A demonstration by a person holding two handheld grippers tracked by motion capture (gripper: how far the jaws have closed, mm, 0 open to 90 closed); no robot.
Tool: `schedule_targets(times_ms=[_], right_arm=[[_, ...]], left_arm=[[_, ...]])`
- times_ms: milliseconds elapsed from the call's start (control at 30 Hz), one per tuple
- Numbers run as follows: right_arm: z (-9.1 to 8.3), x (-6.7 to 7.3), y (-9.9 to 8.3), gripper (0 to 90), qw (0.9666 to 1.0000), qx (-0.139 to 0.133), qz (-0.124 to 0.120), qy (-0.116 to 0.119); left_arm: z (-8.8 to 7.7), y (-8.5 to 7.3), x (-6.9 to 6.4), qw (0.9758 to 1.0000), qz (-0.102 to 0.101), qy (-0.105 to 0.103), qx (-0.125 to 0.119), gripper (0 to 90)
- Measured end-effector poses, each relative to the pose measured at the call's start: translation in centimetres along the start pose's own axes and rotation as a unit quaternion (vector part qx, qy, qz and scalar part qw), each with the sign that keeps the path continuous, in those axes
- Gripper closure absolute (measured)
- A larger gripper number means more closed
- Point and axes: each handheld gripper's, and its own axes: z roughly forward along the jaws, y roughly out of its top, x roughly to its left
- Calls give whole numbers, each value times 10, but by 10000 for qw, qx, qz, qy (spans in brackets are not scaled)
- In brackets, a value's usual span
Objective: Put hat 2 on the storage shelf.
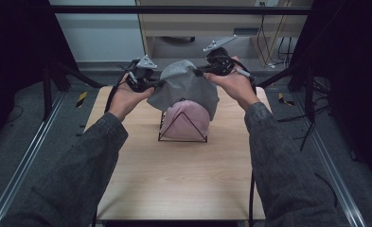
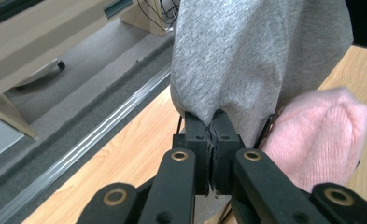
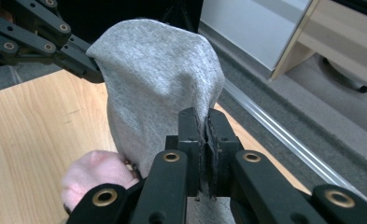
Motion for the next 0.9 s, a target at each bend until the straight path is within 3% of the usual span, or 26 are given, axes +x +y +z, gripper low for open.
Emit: schedule_targets(times_ms=[900], right_arm=[[27, 14, -41, 860, 9989, 418, 187, 141]], left_arm=[[24, -45, -19, 9991, -180, -208, 323, 883]])
